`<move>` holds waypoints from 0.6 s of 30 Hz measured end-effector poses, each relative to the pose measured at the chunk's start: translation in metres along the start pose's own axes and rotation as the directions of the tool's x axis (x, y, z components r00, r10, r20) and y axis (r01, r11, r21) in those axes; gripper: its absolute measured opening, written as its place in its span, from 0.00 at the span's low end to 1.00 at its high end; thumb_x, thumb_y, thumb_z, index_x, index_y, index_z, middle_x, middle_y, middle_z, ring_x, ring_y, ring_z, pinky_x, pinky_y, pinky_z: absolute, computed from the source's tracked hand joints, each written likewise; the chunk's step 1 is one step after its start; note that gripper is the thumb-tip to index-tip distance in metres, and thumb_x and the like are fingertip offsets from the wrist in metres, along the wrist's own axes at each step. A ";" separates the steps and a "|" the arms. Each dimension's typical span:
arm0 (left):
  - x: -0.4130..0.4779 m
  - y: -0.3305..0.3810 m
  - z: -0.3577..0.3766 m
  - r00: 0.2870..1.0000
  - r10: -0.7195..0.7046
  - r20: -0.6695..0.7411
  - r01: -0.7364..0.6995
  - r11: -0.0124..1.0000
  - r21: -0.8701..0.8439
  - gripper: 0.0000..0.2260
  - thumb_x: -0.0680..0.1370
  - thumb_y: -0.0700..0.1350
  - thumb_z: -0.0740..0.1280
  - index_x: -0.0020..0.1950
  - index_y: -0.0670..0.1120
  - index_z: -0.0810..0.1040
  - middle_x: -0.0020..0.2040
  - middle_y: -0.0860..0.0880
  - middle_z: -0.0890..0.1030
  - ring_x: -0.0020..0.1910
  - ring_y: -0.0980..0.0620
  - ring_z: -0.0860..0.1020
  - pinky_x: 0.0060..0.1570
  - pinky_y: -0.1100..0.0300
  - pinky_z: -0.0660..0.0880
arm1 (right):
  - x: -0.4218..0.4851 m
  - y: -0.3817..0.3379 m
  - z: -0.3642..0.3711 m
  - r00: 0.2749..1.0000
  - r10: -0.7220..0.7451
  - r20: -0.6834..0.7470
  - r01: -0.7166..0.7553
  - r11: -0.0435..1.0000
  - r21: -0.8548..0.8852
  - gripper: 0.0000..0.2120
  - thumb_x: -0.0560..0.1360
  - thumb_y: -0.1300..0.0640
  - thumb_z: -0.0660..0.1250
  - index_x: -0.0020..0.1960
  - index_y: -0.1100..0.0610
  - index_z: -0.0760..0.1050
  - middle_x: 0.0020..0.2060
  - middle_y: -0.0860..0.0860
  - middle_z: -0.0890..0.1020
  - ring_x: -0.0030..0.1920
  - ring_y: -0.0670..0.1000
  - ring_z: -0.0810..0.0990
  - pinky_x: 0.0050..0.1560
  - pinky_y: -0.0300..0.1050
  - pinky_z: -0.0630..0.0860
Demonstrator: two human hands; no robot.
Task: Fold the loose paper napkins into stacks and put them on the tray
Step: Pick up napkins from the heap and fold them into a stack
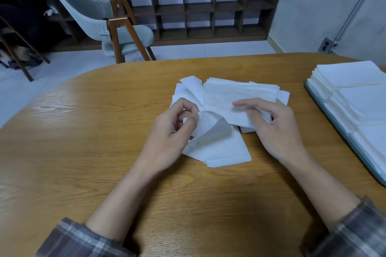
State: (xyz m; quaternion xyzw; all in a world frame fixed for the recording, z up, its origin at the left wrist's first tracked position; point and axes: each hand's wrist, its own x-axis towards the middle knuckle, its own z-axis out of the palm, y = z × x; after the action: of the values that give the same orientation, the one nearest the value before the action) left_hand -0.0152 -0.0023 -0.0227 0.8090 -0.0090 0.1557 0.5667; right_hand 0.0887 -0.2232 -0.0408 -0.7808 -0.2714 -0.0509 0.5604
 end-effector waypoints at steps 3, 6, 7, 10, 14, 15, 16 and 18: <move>0.002 0.003 0.001 0.999 -0.026 -0.043 0.025 0.999 -0.026 0.06 0.85 0.36 0.62 0.49 0.40 0.75 0.31 0.51 0.64 0.33 0.53 0.63 0.36 0.68 0.71 | -0.003 -0.003 -0.001 0.995 -0.035 0.096 0.037 0.999 -0.018 0.12 0.79 0.58 0.73 0.59 0.47 0.86 0.59 0.44 0.85 0.66 0.45 0.80 0.64 0.35 0.72; 0.002 0.001 0.006 0.999 -0.037 -0.028 0.035 0.998 -0.060 0.06 0.86 0.36 0.63 0.49 0.42 0.76 0.32 0.41 0.64 0.35 0.47 0.65 0.37 0.62 0.77 | -0.007 -0.008 0.001 0.988 -0.063 0.142 0.068 0.997 -0.029 0.15 0.73 0.49 0.79 0.59 0.44 0.85 0.58 0.44 0.84 0.64 0.47 0.80 0.64 0.39 0.75; 0.001 0.001 0.007 0.999 -0.044 -0.028 0.041 0.996 -0.081 0.06 0.85 0.36 0.63 0.49 0.41 0.76 0.31 0.40 0.64 0.35 0.46 0.65 0.37 0.61 0.78 | -0.009 -0.010 0.003 0.987 -0.061 0.149 0.064 0.998 -0.018 0.15 0.72 0.47 0.81 0.58 0.43 0.85 0.58 0.44 0.85 0.63 0.47 0.81 0.63 0.41 0.76; 0.000 0.002 0.010 0.997 -0.057 -0.046 0.052 0.993 -0.103 0.06 0.85 0.36 0.63 0.49 0.41 0.76 0.30 0.45 0.65 0.34 0.48 0.65 0.36 0.64 0.77 | -0.011 -0.013 0.007 0.991 -0.087 0.104 0.088 0.996 -0.012 0.12 0.69 0.45 0.79 0.52 0.41 0.86 0.55 0.44 0.85 0.61 0.44 0.82 0.62 0.36 0.75; 0.000 0.001 0.009 0.998 -0.043 -0.049 0.040 0.997 -0.060 0.06 0.85 0.37 0.64 0.48 0.42 0.76 0.29 0.51 0.63 0.30 0.51 0.60 0.30 0.64 0.63 | -0.011 -0.015 0.011 0.993 -0.119 0.015 0.119 0.993 -0.013 0.08 0.70 0.49 0.79 0.49 0.43 0.86 0.52 0.45 0.86 0.58 0.42 0.83 0.60 0.34 0.75; 0.000 0.000 0.009 0.998 -0.039 -0.048 0.037 0.998 -0.054 0.06 0.85 0.38 0.65 0.48 0.43 0.76 0.29 0.52 0.62 0.30 0.52 0.58 0.29 0.62 0.59 | -0.011 -0.015 0.012 0.993 -0.115 0.003 0.115 0.993 0.001 0.07 0.71 0.50 0.79 0.48 0.43 0.86 0.51 0.44 0.87 0.58 0.42 0.84 0.60 0.35 0.76; -0.001 0.001 0.009 0.998 -0.031 -0.052 0.028 0.998 -0.049 0.07 0.85 0.38 0.65 0.48 0.43 0.76 0.29 0.52 0.62 0.30 0.52 0.58 0.30 0.61 0.57 | -0.012 -0.015 0.013 0.994 -0.108 -0.007 0.108 0.994 0.014 0.06 0.71 0.50 0.78 0.48 0.43 0.86 0.51 0.43 0.87 0.57 0.42 0.84 0.59 0.35 0.76; -0.001 0.002 0.007 0.998 -0.006 -0.064 0.003 0.999 -0.042 0.07 0.86 0.40 0.65 0.47 0.43 0.76 0.29 0.48 0.63 0.30 0.51 0.58 0.31 0.60 0.57 | -0.012 -0.017 0.014 0.995 -0.095 -0.029 0.096 0.995 0.030 0.05 0.72 0.49 0.77 0.47 0.42 0.85 0.49 0.41 0.87 0.55 0.40 0.84 0.57 0.34 0.77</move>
State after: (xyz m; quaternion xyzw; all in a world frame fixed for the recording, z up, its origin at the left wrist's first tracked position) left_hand -0.0146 -0.0097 -0.0233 0.7915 0.0079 0.1801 0.5839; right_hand 0.0675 -0.2116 -0.0364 -0.7572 -0.3014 -0.0840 0.5733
